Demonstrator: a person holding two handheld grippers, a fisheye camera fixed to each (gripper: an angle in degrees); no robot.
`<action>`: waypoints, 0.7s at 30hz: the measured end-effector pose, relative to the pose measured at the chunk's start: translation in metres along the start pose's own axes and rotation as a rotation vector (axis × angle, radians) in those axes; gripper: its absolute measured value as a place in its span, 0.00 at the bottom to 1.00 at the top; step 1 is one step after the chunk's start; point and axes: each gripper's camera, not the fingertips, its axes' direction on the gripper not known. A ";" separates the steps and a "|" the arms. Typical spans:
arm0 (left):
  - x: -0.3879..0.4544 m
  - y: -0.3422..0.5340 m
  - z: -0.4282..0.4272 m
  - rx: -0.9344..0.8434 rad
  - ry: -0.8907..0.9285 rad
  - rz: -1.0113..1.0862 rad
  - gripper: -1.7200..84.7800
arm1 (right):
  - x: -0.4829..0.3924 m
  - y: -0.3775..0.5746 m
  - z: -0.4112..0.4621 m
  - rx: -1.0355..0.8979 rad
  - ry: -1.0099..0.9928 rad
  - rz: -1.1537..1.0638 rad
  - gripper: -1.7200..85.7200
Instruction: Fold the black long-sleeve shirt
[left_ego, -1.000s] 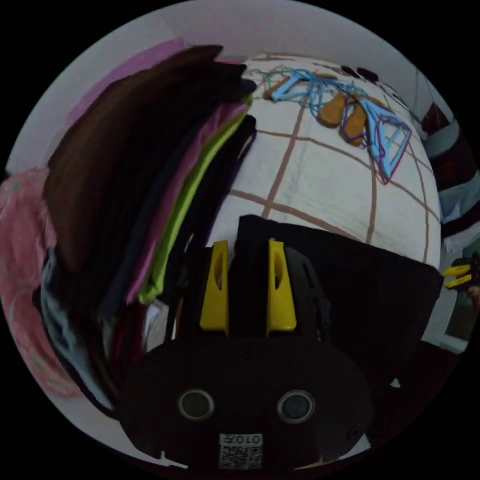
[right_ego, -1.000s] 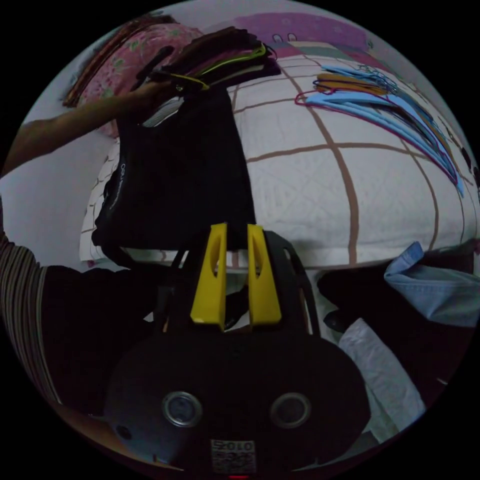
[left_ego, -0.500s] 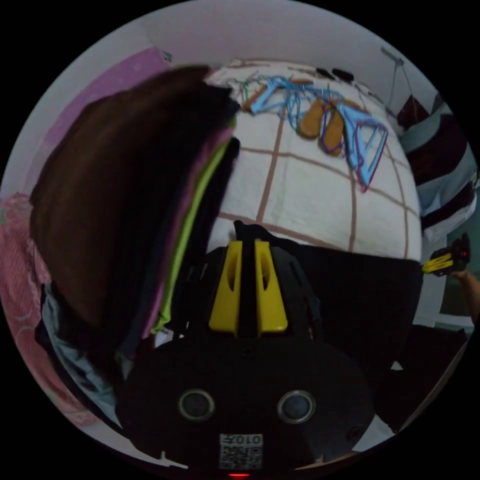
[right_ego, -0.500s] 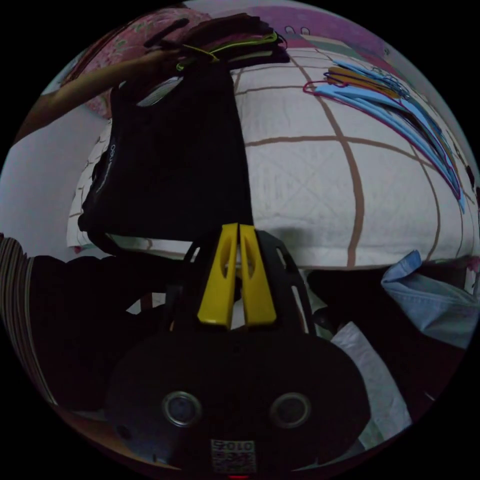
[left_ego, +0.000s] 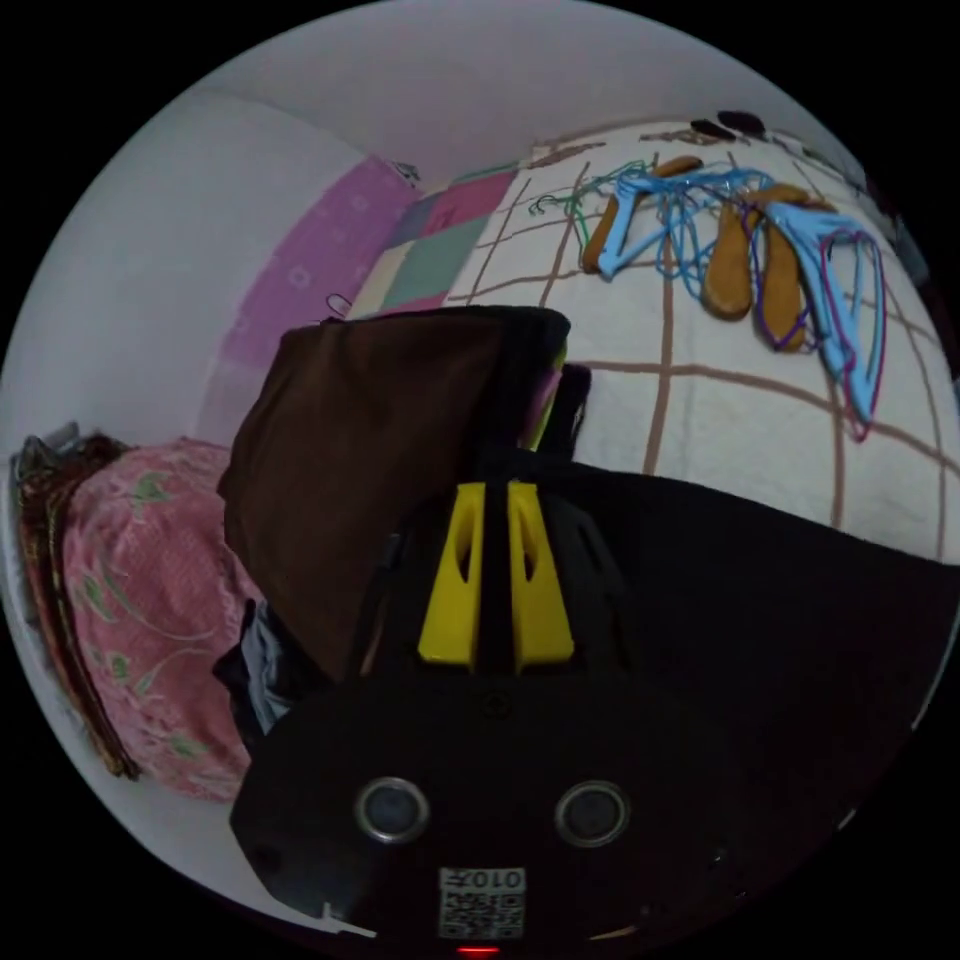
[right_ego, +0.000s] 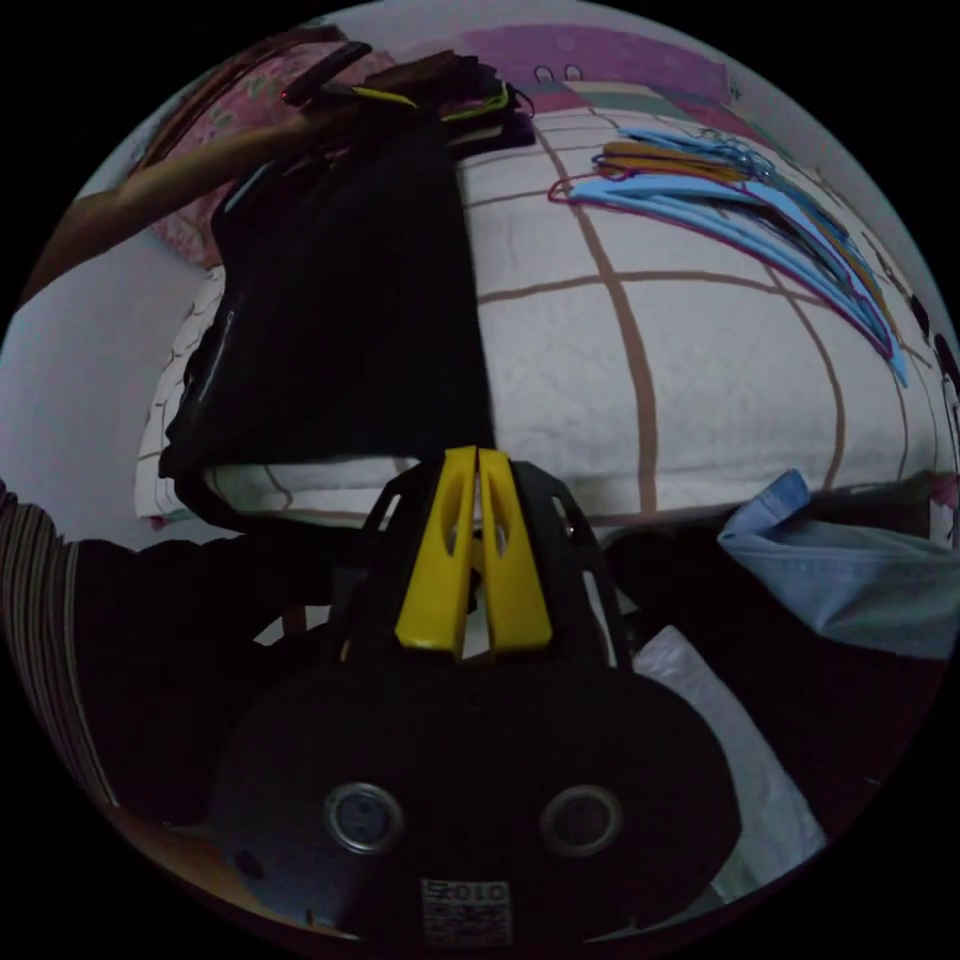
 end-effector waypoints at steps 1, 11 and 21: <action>0.011 0.004 -0.002 0.016 -0.043 0.007 0.09 | -0.005 -0.002 0.005 -0.004 0.007 -0.003 0.05; 0.046 0.045 -0.034 0.068 -0.157 0.020 0.10 | -0.048 -0.014 0.027 0.036 -0.022 0.013 0.05; 0.029 0.105 -0.065 0.041 -0.056 0.003 0.10 | -0.106 -0.020 0.046 0.103 0.001 0.111 0.05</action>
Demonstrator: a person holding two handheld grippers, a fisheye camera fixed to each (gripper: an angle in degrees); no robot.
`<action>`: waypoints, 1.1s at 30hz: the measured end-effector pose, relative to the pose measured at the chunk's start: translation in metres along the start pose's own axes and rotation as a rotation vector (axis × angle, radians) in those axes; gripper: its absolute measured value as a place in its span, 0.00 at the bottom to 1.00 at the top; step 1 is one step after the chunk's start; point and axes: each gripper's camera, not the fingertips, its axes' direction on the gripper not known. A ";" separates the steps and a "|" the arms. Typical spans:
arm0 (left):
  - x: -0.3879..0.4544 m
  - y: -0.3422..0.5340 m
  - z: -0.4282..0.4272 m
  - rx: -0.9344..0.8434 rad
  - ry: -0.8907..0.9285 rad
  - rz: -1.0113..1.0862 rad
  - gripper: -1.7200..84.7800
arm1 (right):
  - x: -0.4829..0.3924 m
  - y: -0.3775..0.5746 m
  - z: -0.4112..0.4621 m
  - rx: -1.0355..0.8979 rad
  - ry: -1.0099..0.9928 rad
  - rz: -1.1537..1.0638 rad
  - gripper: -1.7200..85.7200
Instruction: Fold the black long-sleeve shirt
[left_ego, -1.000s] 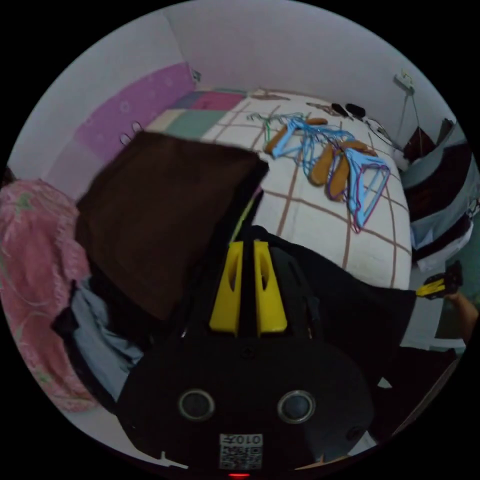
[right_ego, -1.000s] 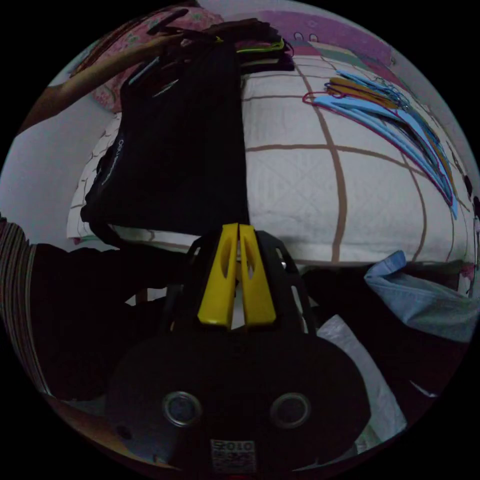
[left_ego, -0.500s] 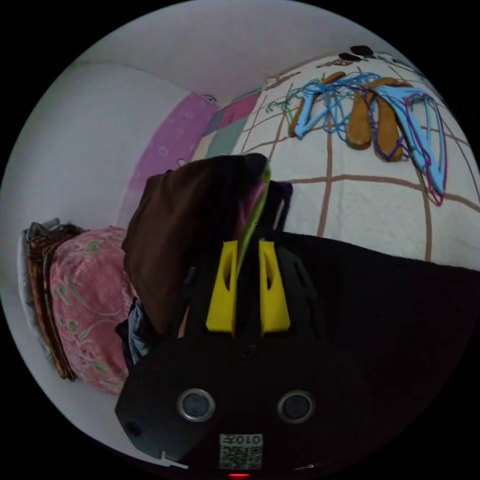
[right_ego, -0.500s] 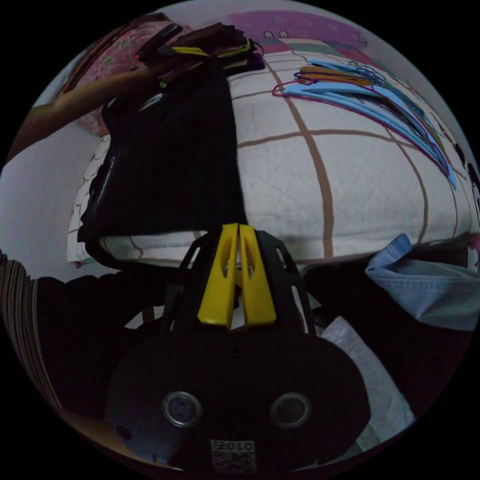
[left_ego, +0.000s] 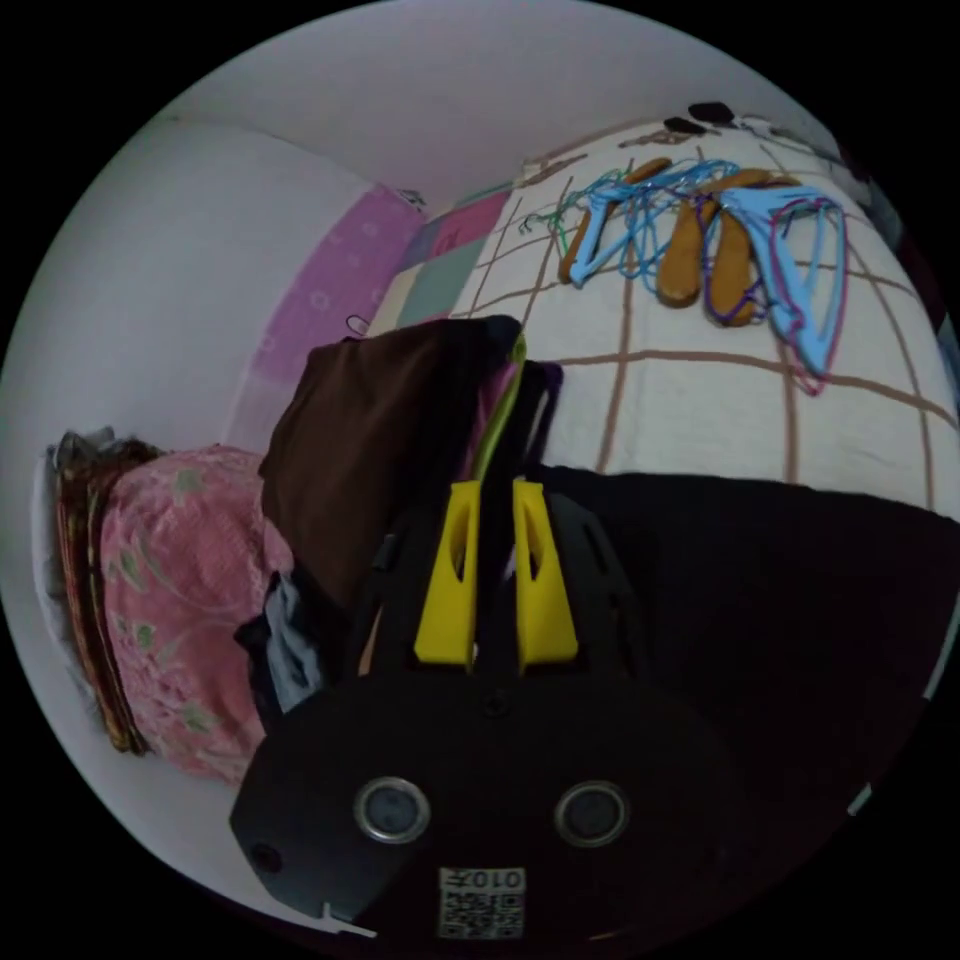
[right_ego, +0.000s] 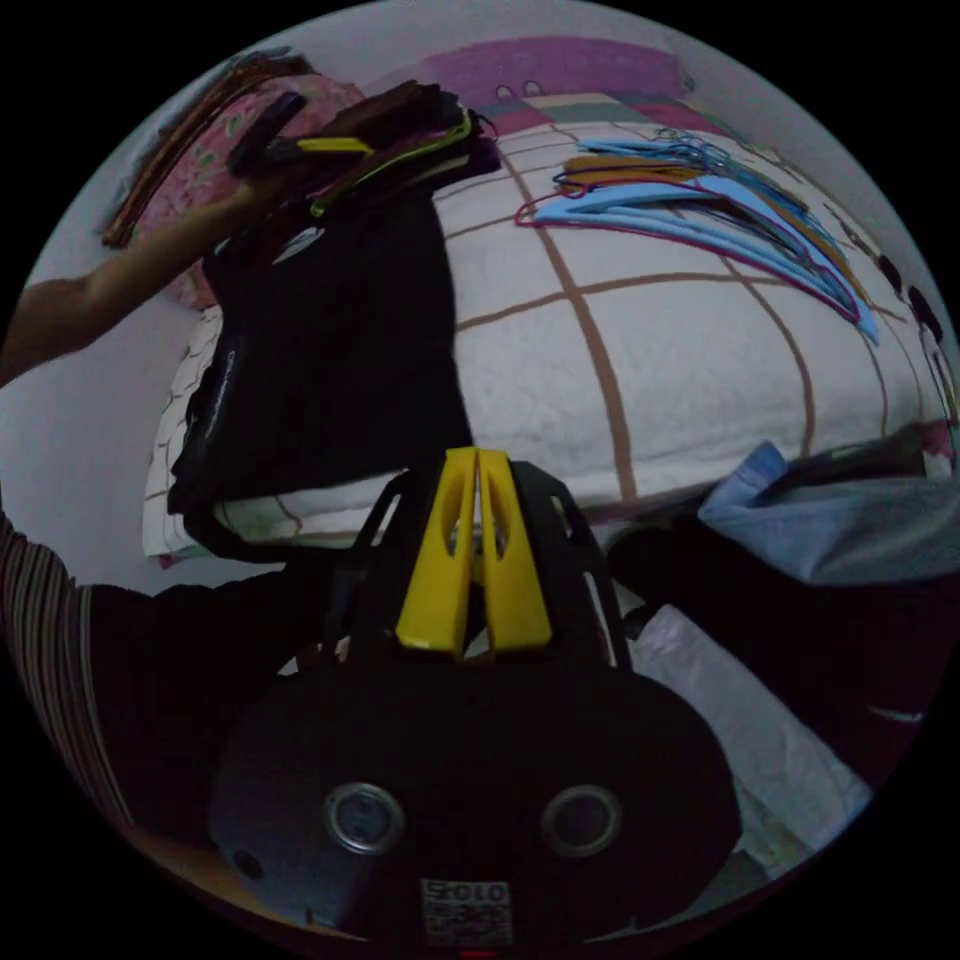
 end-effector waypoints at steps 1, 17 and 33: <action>0.001 0.022 -0.013 0.009 0.019 -0.033 0.10 | -0.007 0.000 0.000 0.023 0.016 0.016 0.05; 0.020 0.430 -0.123 -0.571 0.206 -0.640 0.08 | -0.176 -0.070 0.128 -0.247 0.026 -0.270 0.04; -0.082 0.628 -0.075 -0.461 0.435 -0.534 0.12 | -0.513 -0.107 0.223 -0.108 -0.065 -0.761 0.05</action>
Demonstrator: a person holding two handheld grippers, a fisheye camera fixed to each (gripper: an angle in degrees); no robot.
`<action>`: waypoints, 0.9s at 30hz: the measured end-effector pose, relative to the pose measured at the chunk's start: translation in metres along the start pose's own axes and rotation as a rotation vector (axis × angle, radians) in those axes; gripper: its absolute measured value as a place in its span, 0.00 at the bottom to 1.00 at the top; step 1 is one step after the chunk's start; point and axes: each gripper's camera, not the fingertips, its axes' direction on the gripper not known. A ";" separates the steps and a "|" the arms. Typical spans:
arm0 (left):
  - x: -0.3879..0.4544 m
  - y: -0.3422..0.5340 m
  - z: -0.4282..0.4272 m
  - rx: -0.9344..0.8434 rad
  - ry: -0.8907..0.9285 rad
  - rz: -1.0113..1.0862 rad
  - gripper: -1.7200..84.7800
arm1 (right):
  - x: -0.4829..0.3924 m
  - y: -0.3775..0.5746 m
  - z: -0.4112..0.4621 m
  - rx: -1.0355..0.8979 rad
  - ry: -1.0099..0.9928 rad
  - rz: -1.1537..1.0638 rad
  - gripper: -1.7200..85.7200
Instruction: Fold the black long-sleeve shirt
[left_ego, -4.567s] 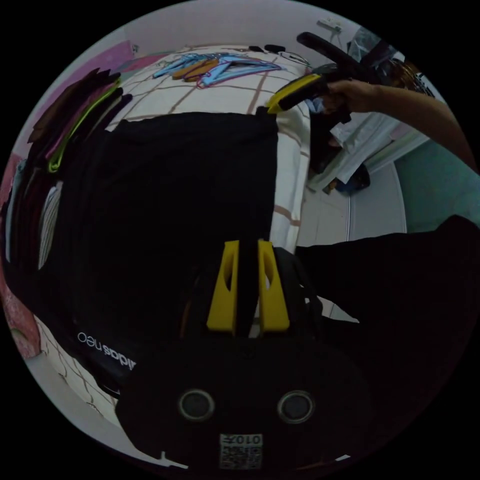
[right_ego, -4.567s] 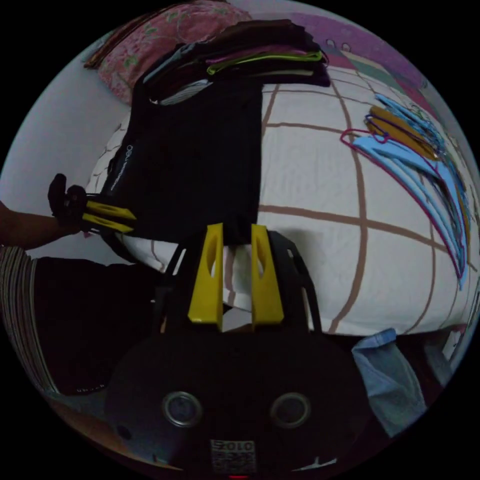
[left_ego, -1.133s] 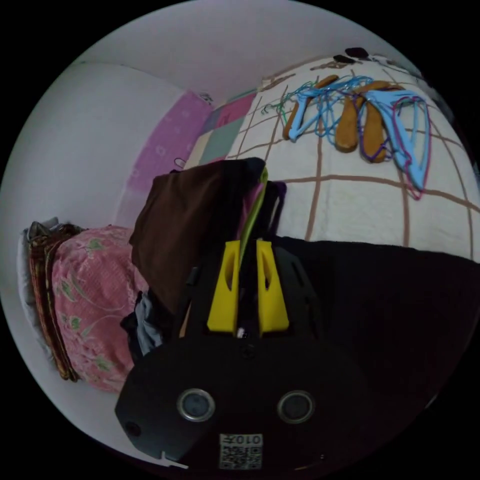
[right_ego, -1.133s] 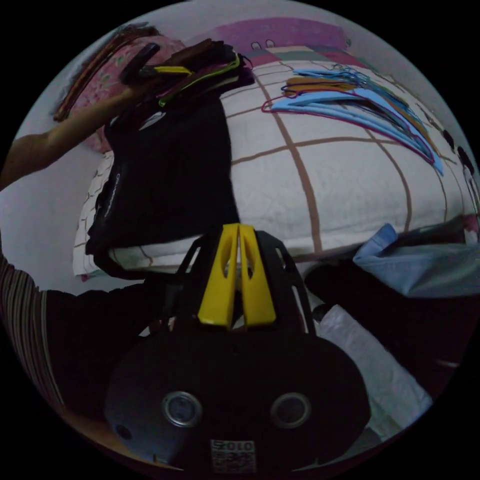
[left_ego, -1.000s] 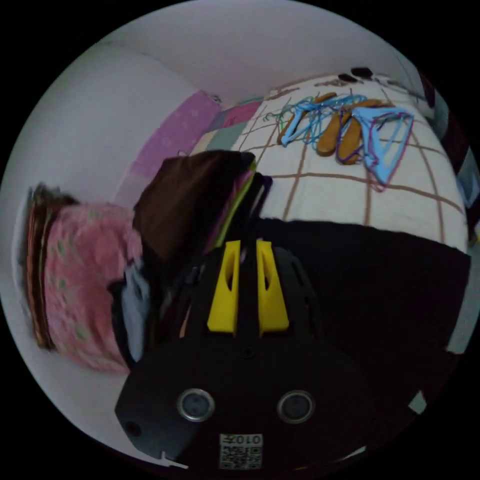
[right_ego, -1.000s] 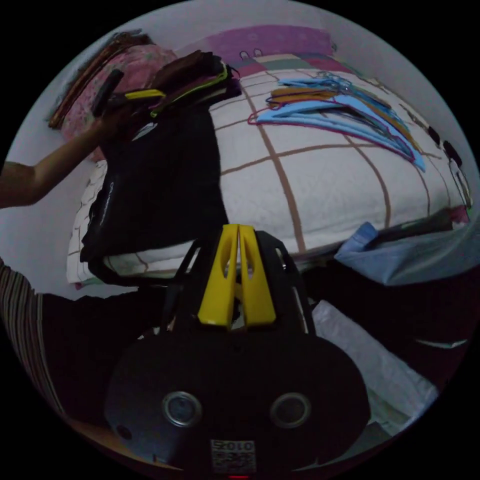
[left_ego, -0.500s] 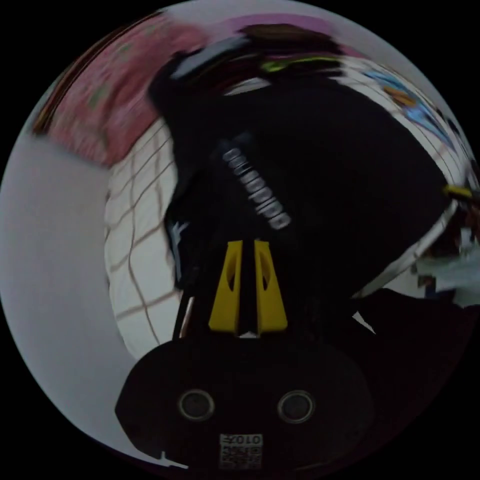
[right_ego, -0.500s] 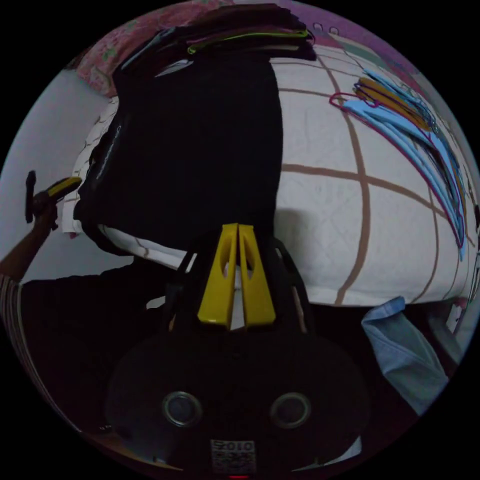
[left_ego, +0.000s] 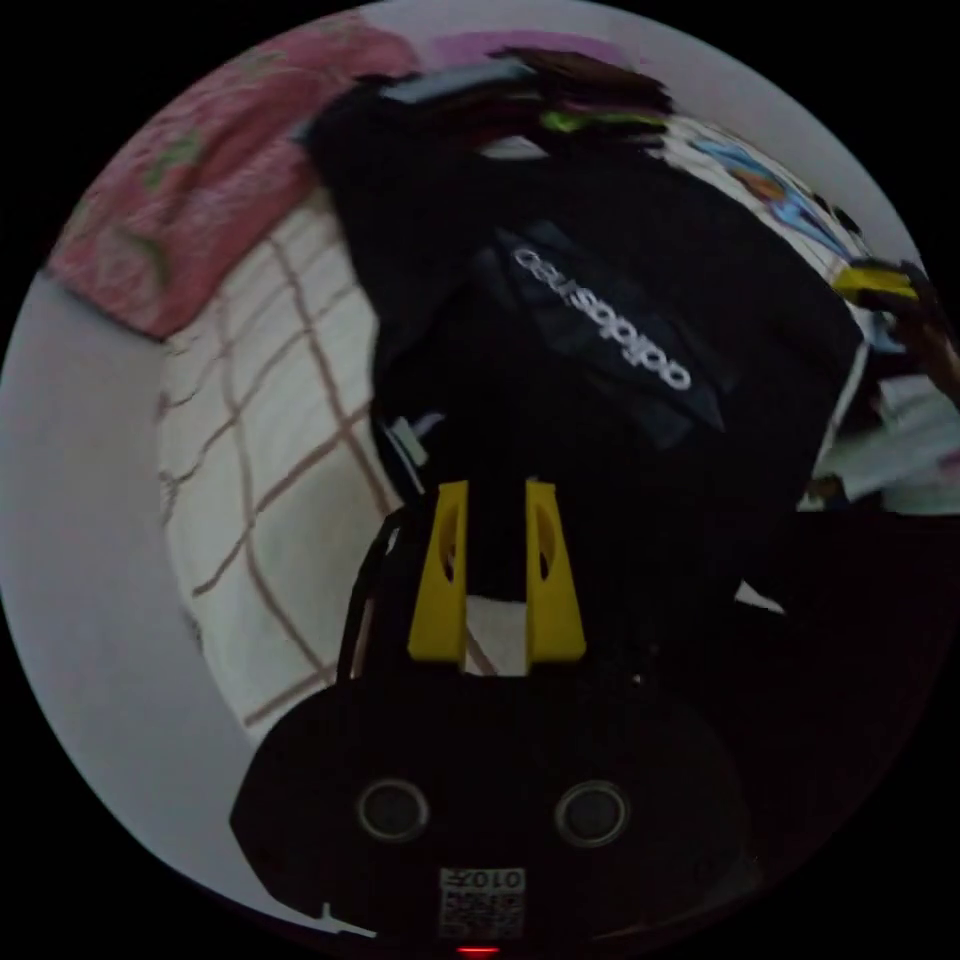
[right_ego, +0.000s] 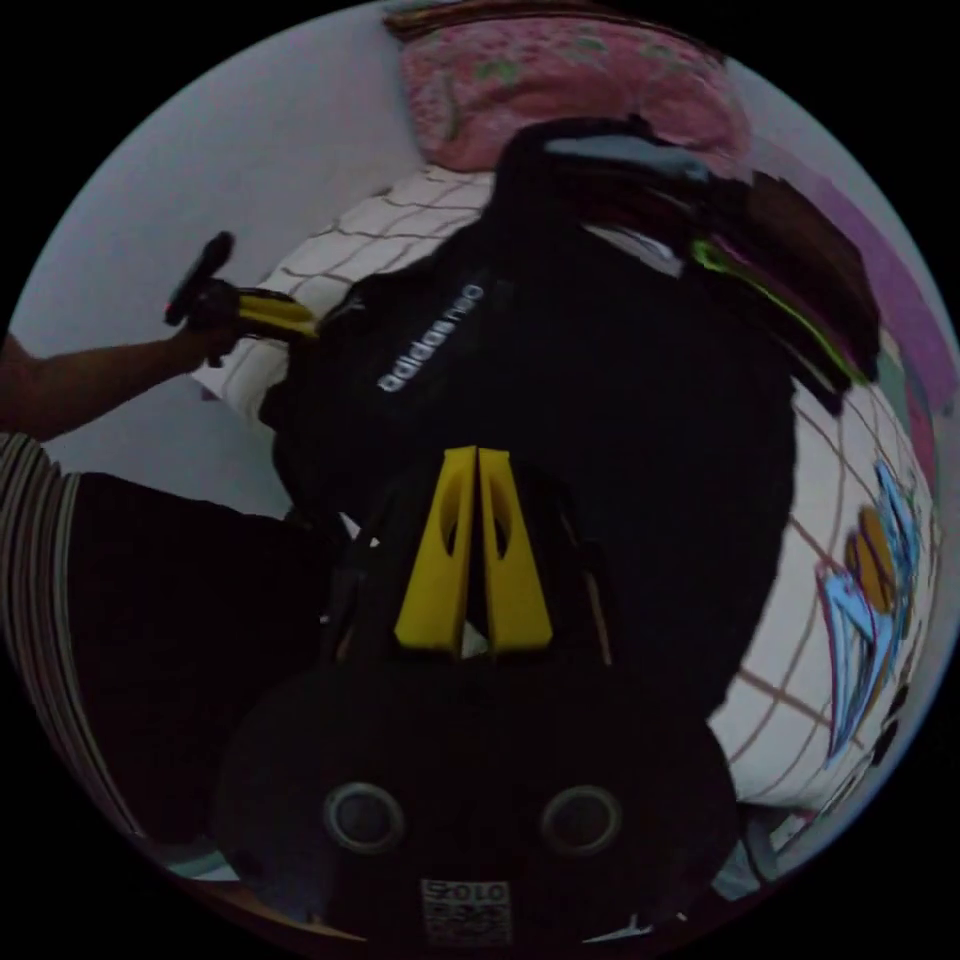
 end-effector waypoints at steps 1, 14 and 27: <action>-0.012 0.002 0.013 -0.044 0.058 0.045 0.12 | -0.022 -0.023 0.016 -0.007 -0.020 -0.046 0.05; -0.142 0.075 0.005 0.187 0.119 0.100 0.14 | -0.164 -0.165 0.160 -0.056 -0.107 -0.198 0.05; -0.207 -0.031 0.056 0.160 -0.049 0.358 0.12 | -0.165 -0.221 0.225 0.100 -0.201 0.218 0.05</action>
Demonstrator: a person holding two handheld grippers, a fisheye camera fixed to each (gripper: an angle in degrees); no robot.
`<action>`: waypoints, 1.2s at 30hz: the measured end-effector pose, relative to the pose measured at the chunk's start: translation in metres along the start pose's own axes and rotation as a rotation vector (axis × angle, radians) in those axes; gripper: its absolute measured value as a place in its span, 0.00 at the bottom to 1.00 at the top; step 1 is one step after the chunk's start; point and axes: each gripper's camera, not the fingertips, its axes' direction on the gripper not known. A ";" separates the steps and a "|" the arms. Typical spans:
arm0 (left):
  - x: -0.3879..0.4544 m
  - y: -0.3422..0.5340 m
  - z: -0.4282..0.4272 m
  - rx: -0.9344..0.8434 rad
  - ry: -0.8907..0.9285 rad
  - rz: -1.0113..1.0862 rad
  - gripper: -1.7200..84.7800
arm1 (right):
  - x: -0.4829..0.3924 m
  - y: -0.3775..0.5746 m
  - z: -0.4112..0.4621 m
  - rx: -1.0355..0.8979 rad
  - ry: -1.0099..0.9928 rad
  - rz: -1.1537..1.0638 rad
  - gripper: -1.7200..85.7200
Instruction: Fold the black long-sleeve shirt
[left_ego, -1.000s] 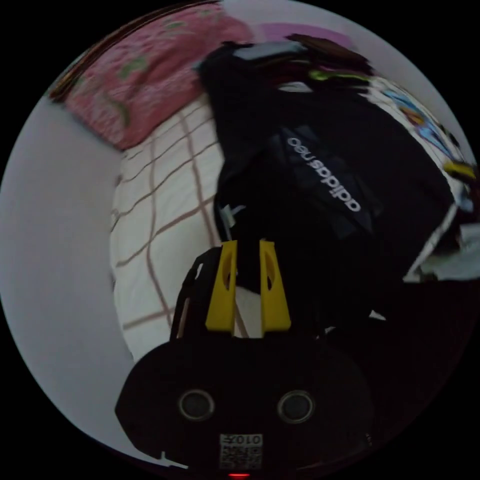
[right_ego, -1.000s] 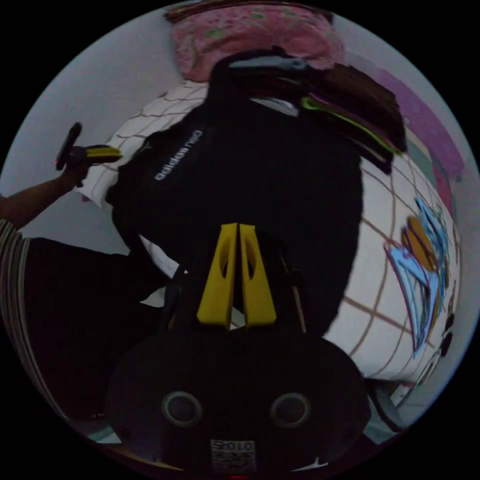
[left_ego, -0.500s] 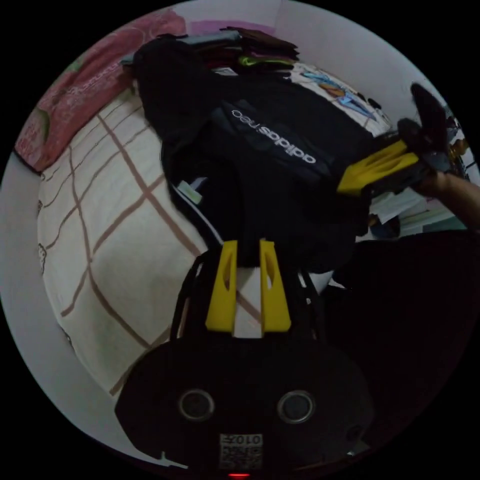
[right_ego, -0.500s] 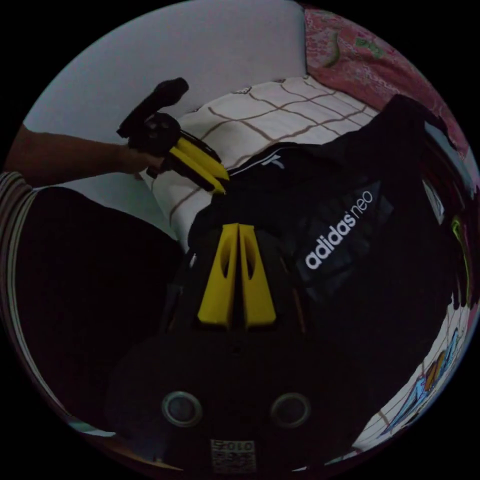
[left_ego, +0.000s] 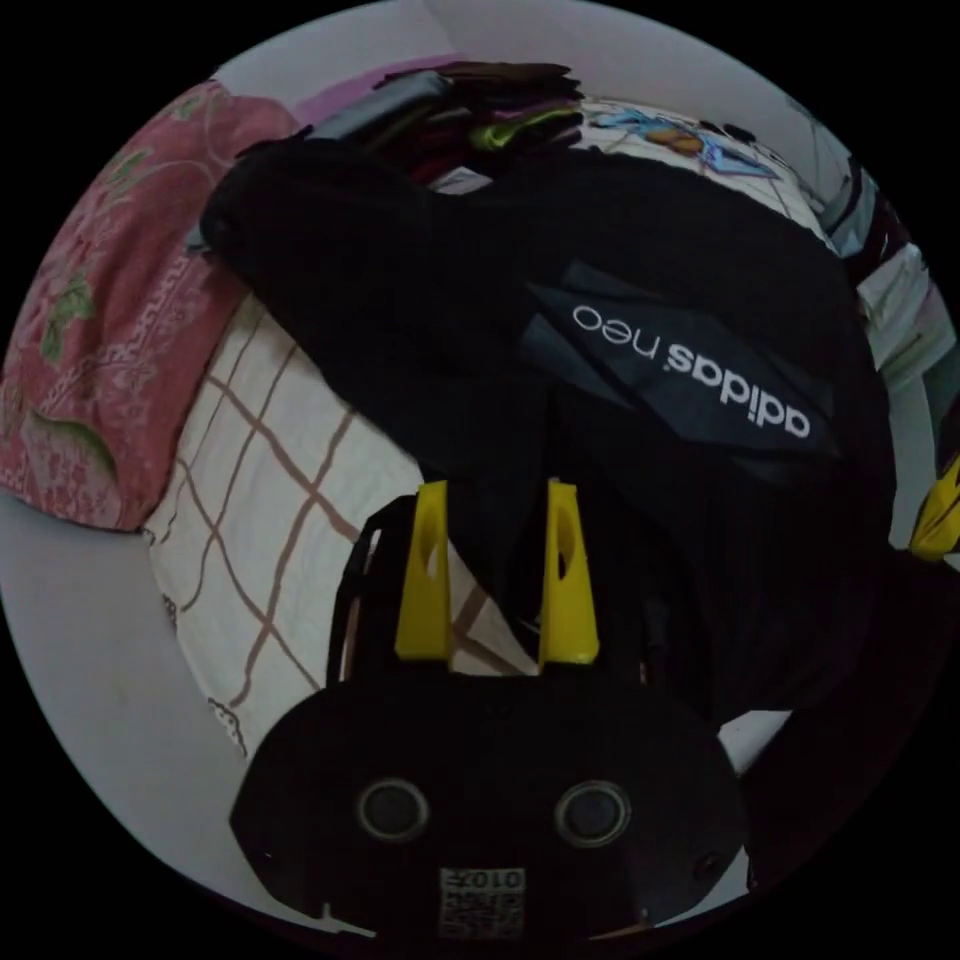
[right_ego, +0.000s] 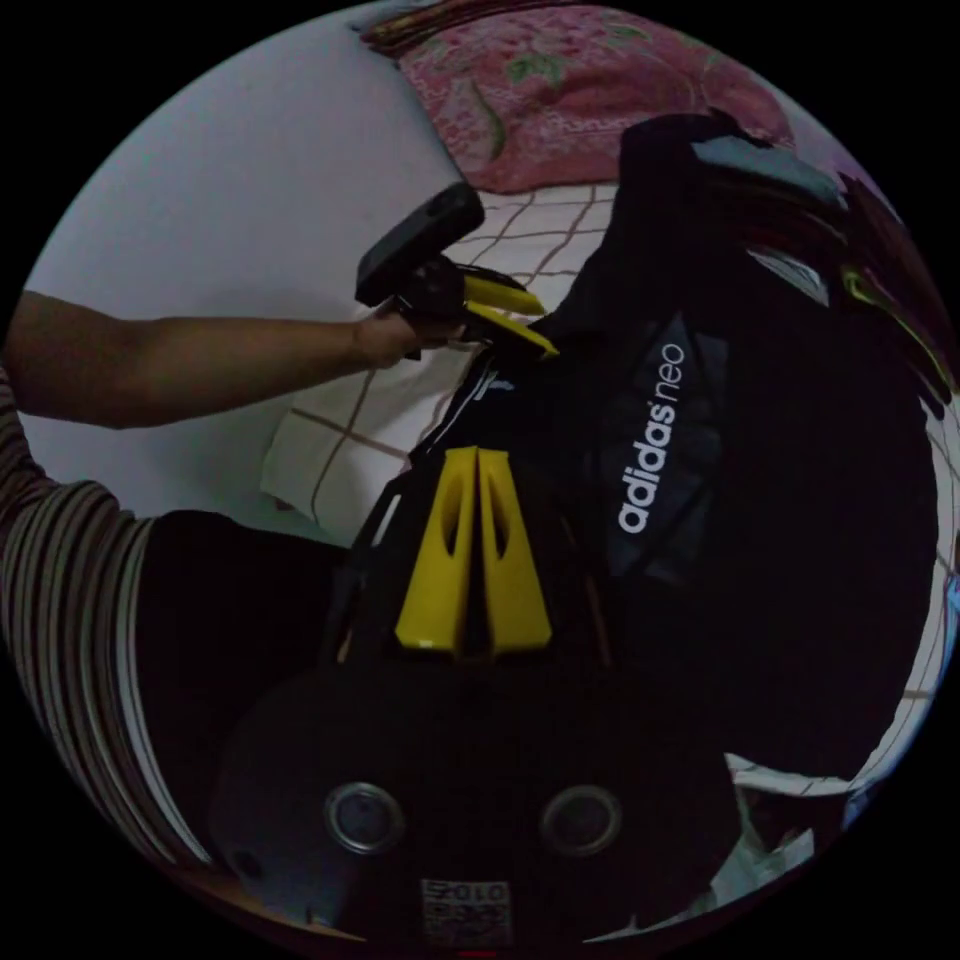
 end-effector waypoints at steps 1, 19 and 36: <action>-0.007 0.004 0.002 0.010 0.003 -0.014 0.10 | 0.001 -0.002 0.009 -0.012 0.009 0.012 0.05; -0.187 0.166 0.074 0.135 0.650 -0.880 0.06 | -0.040 -0.053 0.185 -0.348 0.007 -0.410 0.07; -0.024 0.128 0.031 0.076 0.429 -0.148 0.11 | 0.048 0.030 0.155 -0.113 0.114 0.083 0.07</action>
